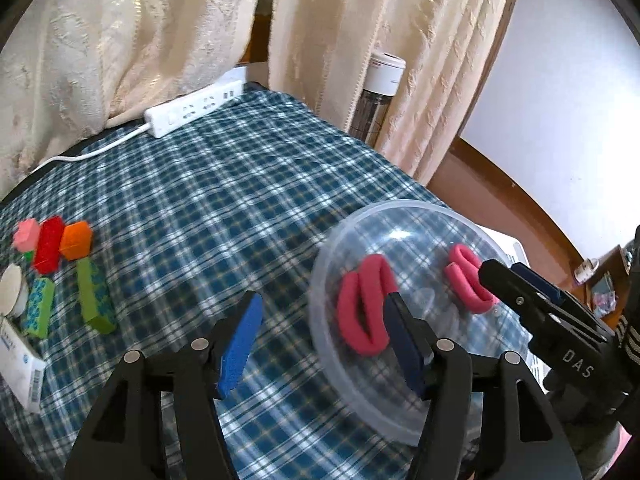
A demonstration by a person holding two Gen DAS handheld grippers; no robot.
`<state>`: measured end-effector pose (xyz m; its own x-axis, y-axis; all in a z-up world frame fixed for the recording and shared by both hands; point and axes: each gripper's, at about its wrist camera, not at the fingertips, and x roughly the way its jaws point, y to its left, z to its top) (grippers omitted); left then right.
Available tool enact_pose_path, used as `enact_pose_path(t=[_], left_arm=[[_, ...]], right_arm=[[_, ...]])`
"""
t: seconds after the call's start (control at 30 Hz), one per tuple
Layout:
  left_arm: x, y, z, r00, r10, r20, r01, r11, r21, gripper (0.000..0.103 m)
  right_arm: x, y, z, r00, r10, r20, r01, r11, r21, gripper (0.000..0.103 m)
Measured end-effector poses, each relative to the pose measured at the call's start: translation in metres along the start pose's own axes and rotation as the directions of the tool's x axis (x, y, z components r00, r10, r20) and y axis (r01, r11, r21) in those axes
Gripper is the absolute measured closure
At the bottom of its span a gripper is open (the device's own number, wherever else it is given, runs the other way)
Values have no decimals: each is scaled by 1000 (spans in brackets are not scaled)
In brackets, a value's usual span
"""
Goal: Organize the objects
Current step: 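Move both tools back to the table over the white medicine box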
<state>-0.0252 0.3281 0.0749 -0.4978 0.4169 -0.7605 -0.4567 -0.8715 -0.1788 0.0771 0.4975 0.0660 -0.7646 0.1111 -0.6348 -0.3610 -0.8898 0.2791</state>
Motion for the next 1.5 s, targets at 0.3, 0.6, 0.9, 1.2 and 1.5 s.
enact_pose_path(t=[0.3, 0.6, 0.9, 1.2, 1.5], left_arm=[[-16, 34, -9, 998, 59, 13, -58, 997, -57, 35], [-31, 76, -21, 989, 146, 4, -144, 981, -130, 35], [-49, 146, -41, 957, 286, -45, -287, 912, -294, 35], [-70, 207, -61, 917, 392, -69, -373, 787, -491, 35], [-80, 232, -65, 887, 456, -75, -411, 707, -576, 28]], right_arm=[[-1, 26, -5, 1000, 29, -12, -29, 999, -36, 33], [-3, 60, -11, 997, 70, -18, -71, 994, -87, 33], [0, 99, -24, 992, 119, -50, -125, 982, -139, 28], [10, 133, -37, 981, 163, -102, -180, 966, -187, 27], [21, 147, -47, 974, 177, -142, -204, 958, -204, 27]])
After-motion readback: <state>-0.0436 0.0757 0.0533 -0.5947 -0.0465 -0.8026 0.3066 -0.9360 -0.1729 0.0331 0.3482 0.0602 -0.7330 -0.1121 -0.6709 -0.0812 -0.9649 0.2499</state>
